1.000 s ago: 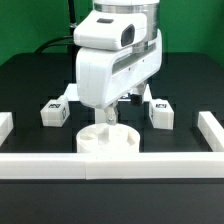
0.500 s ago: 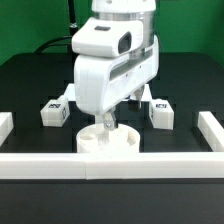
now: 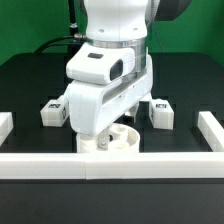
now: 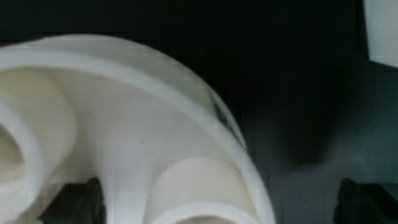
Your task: Assemble stool
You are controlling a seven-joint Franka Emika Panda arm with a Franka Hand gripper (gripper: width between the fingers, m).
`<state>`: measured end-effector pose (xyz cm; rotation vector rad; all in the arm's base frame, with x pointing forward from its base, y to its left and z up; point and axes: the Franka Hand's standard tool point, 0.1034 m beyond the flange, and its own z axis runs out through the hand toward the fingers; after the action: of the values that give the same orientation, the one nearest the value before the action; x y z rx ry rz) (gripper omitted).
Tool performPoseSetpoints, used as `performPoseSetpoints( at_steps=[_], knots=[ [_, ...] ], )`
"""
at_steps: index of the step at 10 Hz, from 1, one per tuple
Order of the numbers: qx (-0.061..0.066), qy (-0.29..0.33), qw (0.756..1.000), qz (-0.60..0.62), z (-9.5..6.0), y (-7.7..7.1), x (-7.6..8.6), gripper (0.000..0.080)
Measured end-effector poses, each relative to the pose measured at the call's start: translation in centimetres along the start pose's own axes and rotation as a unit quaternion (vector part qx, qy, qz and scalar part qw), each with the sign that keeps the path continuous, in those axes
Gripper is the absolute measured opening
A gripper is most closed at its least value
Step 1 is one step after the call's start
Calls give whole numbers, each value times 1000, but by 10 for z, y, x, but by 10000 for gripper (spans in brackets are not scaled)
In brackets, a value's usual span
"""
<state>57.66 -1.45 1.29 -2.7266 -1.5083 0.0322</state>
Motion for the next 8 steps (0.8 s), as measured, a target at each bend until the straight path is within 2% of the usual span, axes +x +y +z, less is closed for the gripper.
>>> performPoseSetpoints(
  at_steps=[2,4,5,6,8],
  knots=[
    [1,0,1000,0,1,0,0,650],
    [1,0,1000,0,1,-1,0,392],
    [1,0,1000,0,1,0,0,392],
    [1,0,1000,0,1,0,0,318],
    [1,0,1000,0,1,0,0,318]
  ],
)
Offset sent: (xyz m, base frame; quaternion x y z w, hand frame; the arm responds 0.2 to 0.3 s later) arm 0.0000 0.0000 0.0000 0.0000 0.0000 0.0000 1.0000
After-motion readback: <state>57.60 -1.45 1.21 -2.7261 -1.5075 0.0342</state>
